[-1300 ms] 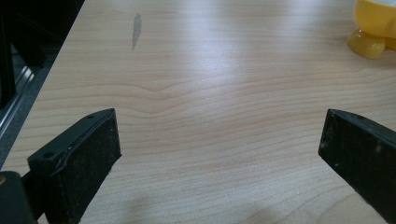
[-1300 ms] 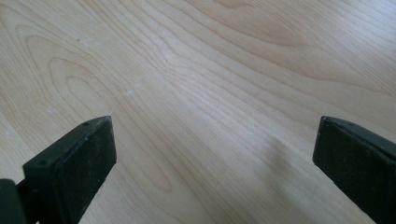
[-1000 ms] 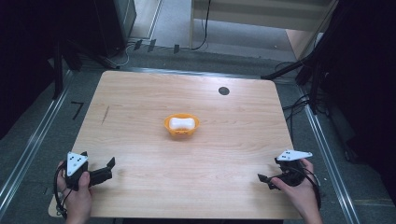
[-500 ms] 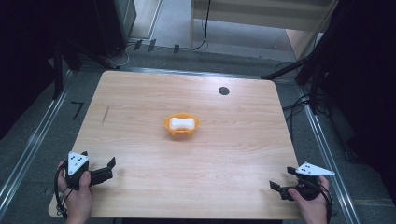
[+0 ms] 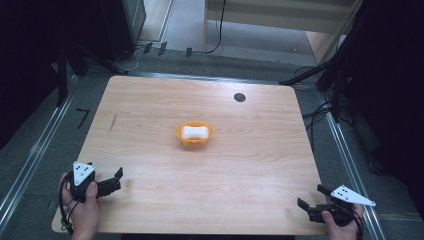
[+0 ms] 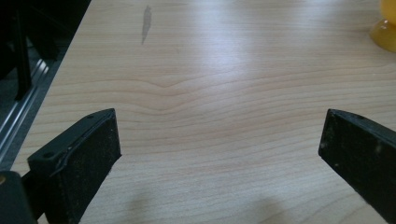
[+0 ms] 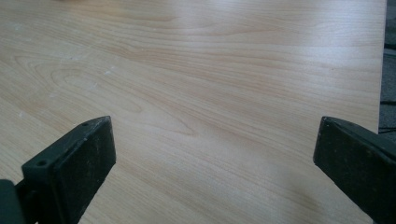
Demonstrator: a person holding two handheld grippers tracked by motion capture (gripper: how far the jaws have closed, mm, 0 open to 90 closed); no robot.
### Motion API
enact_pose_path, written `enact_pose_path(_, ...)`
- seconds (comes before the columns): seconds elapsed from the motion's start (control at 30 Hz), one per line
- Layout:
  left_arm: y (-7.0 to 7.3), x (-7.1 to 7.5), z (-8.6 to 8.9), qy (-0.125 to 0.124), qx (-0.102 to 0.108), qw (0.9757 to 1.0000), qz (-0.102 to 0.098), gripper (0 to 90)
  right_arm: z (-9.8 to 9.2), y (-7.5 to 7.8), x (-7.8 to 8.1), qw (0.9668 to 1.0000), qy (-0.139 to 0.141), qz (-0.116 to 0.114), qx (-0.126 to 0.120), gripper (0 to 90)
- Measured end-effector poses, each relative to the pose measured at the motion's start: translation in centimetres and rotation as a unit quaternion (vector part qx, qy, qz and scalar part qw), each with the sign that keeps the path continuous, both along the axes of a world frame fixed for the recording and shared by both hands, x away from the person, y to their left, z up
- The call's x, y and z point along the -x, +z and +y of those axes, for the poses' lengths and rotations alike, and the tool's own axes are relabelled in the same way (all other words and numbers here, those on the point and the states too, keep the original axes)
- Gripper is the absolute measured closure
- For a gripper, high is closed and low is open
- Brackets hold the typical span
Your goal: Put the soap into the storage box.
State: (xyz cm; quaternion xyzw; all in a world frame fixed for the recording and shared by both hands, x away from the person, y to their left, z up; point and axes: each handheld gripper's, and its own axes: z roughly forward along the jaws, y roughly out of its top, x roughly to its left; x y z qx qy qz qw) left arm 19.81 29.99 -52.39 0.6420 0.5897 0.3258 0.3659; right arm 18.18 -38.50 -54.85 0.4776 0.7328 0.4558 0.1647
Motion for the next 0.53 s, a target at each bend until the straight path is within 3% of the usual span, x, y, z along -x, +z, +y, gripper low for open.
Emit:
enact_pose_path(0.17,0.04,0.12,0.14,0.020,0.002,0.9998,-0.005,0.0,-0.07,-0.08,0.34,0.9998,-0.014,-0.010,-0.008,0.0)
enact_pose_path(0.27,0.03,0.35,0.01,0.020,-0.005,0.9997,-0.016,0.0,-0.29,-0.11,0.43,0.9993,-0.027,-0.014,-0.024,0.0)
enact_pose_path(0.37,0.03,0.40,0.02,0.014,-0.007,0.9998,-0.015,0.0,-0.61,-0.12,0.41,0.9984,-0.038,-0.015,-0.039,0.0)
enact_pose_path(0.53,0.05,0.40,0.12,0.021,-0.005,0.9997,-0.013,0.0,-0.61,-0.06,0.20,0.9979,-0.047,-0.017,-0.042,1.6)
